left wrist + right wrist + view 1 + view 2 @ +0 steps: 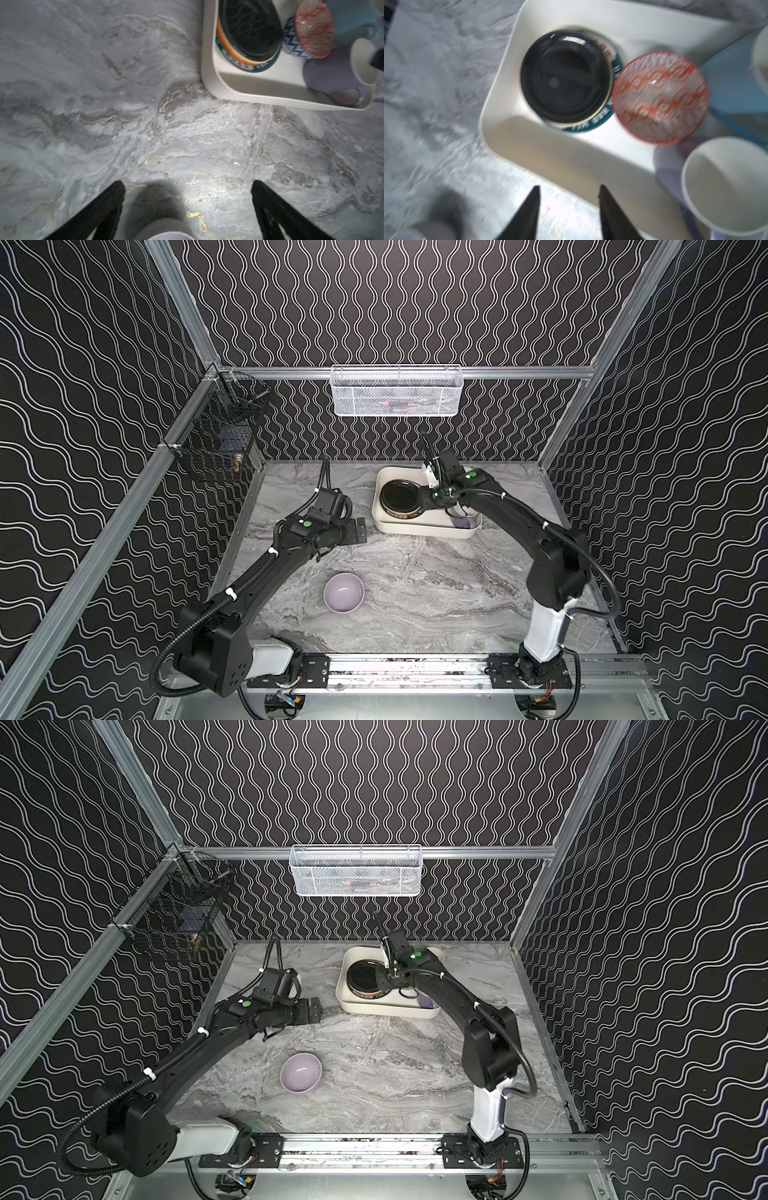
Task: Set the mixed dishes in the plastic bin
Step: 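Grip the lavender bowl's rim with the left gripper while the right gripper withdraws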
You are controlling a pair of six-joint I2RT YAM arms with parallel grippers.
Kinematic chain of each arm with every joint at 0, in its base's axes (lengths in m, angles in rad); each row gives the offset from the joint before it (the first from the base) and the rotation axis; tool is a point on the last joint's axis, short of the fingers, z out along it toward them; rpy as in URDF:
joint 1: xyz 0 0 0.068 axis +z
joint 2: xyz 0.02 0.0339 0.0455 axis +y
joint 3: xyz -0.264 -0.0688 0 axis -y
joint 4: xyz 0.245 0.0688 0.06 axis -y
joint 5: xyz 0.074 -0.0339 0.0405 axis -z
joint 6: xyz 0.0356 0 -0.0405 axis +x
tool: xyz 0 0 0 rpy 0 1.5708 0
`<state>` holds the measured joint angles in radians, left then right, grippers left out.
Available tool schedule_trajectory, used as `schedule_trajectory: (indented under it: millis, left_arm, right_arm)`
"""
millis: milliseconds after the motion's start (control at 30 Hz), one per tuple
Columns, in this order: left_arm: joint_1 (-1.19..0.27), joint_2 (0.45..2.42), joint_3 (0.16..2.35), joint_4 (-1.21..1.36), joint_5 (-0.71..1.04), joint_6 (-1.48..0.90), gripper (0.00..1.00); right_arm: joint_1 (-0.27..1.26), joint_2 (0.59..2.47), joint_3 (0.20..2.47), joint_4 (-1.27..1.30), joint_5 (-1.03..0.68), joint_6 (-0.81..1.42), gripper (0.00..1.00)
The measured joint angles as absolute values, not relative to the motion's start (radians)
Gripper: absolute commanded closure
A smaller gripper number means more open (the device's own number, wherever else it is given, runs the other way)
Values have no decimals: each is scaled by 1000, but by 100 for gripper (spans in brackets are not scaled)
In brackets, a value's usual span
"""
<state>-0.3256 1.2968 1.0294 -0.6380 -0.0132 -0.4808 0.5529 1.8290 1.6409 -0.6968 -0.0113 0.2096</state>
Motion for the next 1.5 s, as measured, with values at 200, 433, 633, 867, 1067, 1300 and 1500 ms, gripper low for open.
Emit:
schedule_trajectory:
  millis: [200,433,633,867,1067,1300,1500]
  left_arm:
    - [-326,1179,918,-733,-67,-564,4]
    - [-327,1079,817,-807,-73,-662,13]
    - [-334,1039,740,-821,-24,-743,19]
    - [-382,1074,726,-816,-3,-798,21]
    - [-443,1105,683,-792,-1,-854,25]
    - [-507,1156,679,-767,-7,-899,43]
    - [-524,1189,678,-737,-14,-915,69]
  right_arm:
    - [611,1674,1454,-625,-57,217,20]
    - [649,1531,1270,-550,-117,246,18]
    - [670,1448,1170,-509,-147,254,18]
    - [669,1388,1103,-481,-146,273,18]
    - [669,1366,1082,-465,-141,278,17]
    - [669,1356,1073,-458,-131,279,18]
    - [667,1355,1069,-458,-117,279,18]
